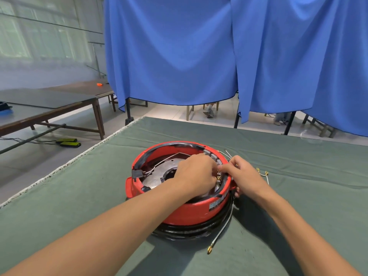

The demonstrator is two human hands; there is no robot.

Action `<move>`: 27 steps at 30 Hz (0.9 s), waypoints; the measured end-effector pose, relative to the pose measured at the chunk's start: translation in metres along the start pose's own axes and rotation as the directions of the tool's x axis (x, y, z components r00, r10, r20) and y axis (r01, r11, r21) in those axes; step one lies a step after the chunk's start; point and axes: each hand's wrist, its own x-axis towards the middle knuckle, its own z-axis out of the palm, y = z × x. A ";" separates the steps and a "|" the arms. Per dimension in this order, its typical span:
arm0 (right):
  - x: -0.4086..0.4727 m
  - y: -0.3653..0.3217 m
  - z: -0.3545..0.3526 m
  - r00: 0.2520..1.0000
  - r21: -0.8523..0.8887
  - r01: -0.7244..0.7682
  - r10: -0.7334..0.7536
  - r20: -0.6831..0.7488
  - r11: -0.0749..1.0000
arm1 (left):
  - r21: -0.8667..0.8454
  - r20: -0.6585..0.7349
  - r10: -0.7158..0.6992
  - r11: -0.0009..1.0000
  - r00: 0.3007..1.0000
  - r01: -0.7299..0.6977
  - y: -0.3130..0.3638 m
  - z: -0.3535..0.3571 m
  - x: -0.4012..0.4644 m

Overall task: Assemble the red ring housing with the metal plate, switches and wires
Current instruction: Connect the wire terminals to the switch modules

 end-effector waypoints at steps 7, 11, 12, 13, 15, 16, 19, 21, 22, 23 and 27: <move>0.000 0.002 -0.003 0.999 0.056 -0.018 0.016 0.039 0.998 | 0.056 0.146 0.022 0.998 0.989 -0.030 0.001 -0.012 0.011; 0.003 0.004 -0.004 0.999 0.084 -0.025 0.023 0.023 0.996 | 0.015 0.134 0.045 0.999 0.990 -0.047 -0.006 -0.013 0.009; 0.004 0.005 -0.004 1.000 0.085 -0.024 0.022 0.019 0.996 | 0.002 0.116 0.043 0.999 0.992 -0.044 -0.007 -0.011 0.008; 0.004 0.005 -0.004 1.000 0.083 -0.024 0.023 0.018 0.996 | -0.008 0.099 0.037 0.999 0.994 -0.037 -0.008 -0.010 0.006; 0.005 0.006 -0.003 1.000 0.080 -0.023 0.022 0.019 0.997 | -0.023 0.074 0.024 0.999 0.997 -0.023 -0.008 -0.008 0.005; 0.005 0.007 -0.003 1.000 0.079 -0.020 0.018 0.020 0.997 | -0.028 0.063 0.023 0.999 0.998 -0.021 -0.008 -0.007 0.005; 0.006 0.007 -0.003 1.000 0.082 -0.011 0.010 0.014 0.997 | -0.014 0.031 0.030 0.999 0.999 -0.029 -0.008 -0.006 0.006; 0.006 0.007 -0.003 1.000 0.077 -0.007 0.006 0.007 0.997 | -0.008 0.022 0.034 0.999 0.999 -0.034 -0.007 -0.005 0.006; 0.005 0.007 -0.003 1.000 0.074 -0.005 0.005 0.006 0.997 | -0.009 0.020 0.034 0.999 0.999 -0.033 -0.006 -0.005 0.005; 0.004 0.007 -0.003 1.000 0.071 -0.005 0.004 0.006 0.997 | -0.015 0.018 0.031 0.999 0.999 -0.031 -0.006 -0.005 0.004; 0.003 0.007 -0.001 1.000 0.054 -0.007 0.007 0.000 0.998 | -0.047 0.013 0.013 0.999 1.000 -0.012 -0.006 -0.006 0.003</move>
